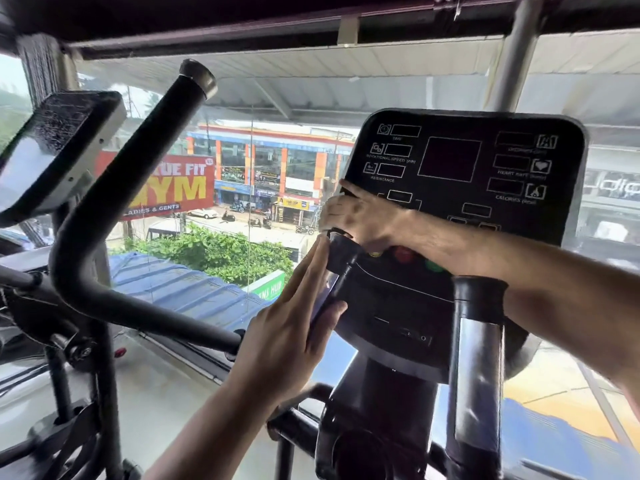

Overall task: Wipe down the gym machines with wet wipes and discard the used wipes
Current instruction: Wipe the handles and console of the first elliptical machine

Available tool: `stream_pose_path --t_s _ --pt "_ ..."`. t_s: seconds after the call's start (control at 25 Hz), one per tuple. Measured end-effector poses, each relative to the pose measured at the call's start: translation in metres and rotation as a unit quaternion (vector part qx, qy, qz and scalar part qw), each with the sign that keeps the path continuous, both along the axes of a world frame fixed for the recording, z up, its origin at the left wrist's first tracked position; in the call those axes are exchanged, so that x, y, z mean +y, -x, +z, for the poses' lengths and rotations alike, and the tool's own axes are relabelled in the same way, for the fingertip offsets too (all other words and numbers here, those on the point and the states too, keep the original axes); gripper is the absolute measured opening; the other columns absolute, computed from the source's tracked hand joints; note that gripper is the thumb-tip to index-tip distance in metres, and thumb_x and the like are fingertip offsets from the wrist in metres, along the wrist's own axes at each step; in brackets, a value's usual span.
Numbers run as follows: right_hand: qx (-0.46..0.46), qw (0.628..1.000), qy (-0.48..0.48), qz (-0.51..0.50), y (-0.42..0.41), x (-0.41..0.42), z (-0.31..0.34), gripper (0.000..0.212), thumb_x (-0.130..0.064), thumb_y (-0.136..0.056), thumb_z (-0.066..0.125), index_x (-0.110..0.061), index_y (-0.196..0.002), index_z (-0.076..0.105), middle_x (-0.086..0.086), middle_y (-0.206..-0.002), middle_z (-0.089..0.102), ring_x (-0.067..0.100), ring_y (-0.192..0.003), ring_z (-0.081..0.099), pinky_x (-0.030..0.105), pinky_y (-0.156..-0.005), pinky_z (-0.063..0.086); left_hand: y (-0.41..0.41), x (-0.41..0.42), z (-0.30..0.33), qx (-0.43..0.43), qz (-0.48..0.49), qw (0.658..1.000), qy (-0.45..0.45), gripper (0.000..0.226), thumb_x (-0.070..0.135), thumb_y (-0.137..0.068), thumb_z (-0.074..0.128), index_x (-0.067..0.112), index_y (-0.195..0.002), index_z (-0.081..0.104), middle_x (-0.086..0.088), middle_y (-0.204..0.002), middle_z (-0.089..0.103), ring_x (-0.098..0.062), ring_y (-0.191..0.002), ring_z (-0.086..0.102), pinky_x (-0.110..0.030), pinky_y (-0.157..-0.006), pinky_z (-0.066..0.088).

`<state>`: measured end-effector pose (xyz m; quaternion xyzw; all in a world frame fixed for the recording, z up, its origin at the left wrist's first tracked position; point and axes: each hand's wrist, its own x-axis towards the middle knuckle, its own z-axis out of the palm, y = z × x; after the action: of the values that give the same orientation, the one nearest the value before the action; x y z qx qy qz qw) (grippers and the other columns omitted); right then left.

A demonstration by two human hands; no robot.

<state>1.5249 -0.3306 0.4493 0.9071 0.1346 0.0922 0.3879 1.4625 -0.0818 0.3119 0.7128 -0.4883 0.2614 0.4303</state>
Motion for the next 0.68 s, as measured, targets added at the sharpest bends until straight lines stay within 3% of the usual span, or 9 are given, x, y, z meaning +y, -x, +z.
stream_pose_path --t_s 0.12,0.2,0.28,0.36,0.48,0.6,0.68 --pt "-0.064 0.995 -0.071 -0.041 -0.001 0.0 0.004 0.058 -0.049 -0.1 0.042 -0.026 -0.152 0.04 -0.002 -0.161 0.036 0.017 -0.155 0.016 0.056 -0.125 -0.007 0.0 0.001 0.001 0.001 0.002 1.0 -0.002 0.072 0.057 -0.103 0.036 0.045 -0.164 -0.002 0.03 -0.169 0.01 -0.007 -0.134 0.057 -0.045 -0.082 0.062" --pt "-0.049 0.995 -0.084 -0.038 0.012 0.009 -0.008 0.071 -0.058 -0.094 0.043 -0.021 -0.155 0.036 0.002 -0.162 0.033 0.019 -0.156 0.012 0.054 -0.126 -0.007 0.001 0.0 0.001 0.0 0.003 1.0 -0.009 0.072 0.058 -0.103 0.036 0.047 -0.163 -0.004 0.03 -0.168 0.01 0.002 -0.135 0.051 -0.042 -0.084 0.062" --pt "-0.01 0.997 -0.059 -0.041 0.028 0.022 -0.027 0.091 -0.066 -0.082 0.025 -0.019 -0.159 0.026 0.001 -0.166 0.024 0.018 -0.157 0.004 0.052 -0.125 -0.011 0.001 0.0 0.001 -0.007 0.004 1.0 -0.009 0.073 0.055 -0.105 0.039 0.048 -0.162 -0.005 0.032 -0.168 0.009 0.012 -0.136 0.042 -0.039 -0.087 0.061" --pt "-0.026 0.998 -0.021 -0.052 0.027 0.017 -0.026 0.088 -0.063 -0.087 0.022 -0.02 -0.163 0.011 0.001 -0.171 0.01 0.018 -0.158 -0.003 0.055 -0.124 -0.012 0.002 -0.001 0.002 -0.016 0.009 1.0 -0.006 0.075 0.05 -0.105 0.042 0.046 -0.163 -0.004 0.032 -0.168 0.009 0.019 -0.136 0.034 -0.032 -0.09 0.058" --pt "-0.122 0.989 -0.013 -0.088 0.014 -0.001 -0.008 0.08 -0.062 -0.097 0.015 -0.024 -0.162 -0.011 0.003 -0.171 -0.012 0.019 -0.157 -0.011 0.06 -0.124 -0.006 0.002 -0.003 0.002 -0.022 0.01 1.0 -0.005 0.075 0.045 -0.105 0.046 0.039 -0.165 0.0 0.026 -0.169 0.015 0.027 -0.136 0.028 -0.023 -0.093 0.049" --pt "-0.159 0.984 -0.029 -0.074 0.008 -0.02 -0.016 0.087 -0.073 -0.096 0.012 -0.021 -0.159 -0.019 0.005 -0.167 -0.023 0.021 -0.156 -0.015 0.058 -0.124 -0.007 0.003 -0.002 0.003 -0.029 0.016 0.999 -0.002 0.074 0.05 -0.106 0.044 0.036 -0.166 0.004 0.022 -0.169 0.019 0.026 -0.136 0.029 -0.017 -0.094 0.045" --pt "-0.151 0.988 0.009 -0.026 0.012 -0.025 -0.033 0.092 -0.076 -0.088 -0.004 -0.017 -0.158 -0.018 0.007 -0.164 -0.022 0.023 -0.157 -0.011 0.055 -0.123 -0.012 0.003 -0.003 0.003 -0.026 0.022 0.999 -0.004 0.073 0.053 -0.104 0.04 0.035 -0.166 0.005 0.023 -0.169 0.019 0.023 -0.137 0.033 -0.021 -0.095 0.045"
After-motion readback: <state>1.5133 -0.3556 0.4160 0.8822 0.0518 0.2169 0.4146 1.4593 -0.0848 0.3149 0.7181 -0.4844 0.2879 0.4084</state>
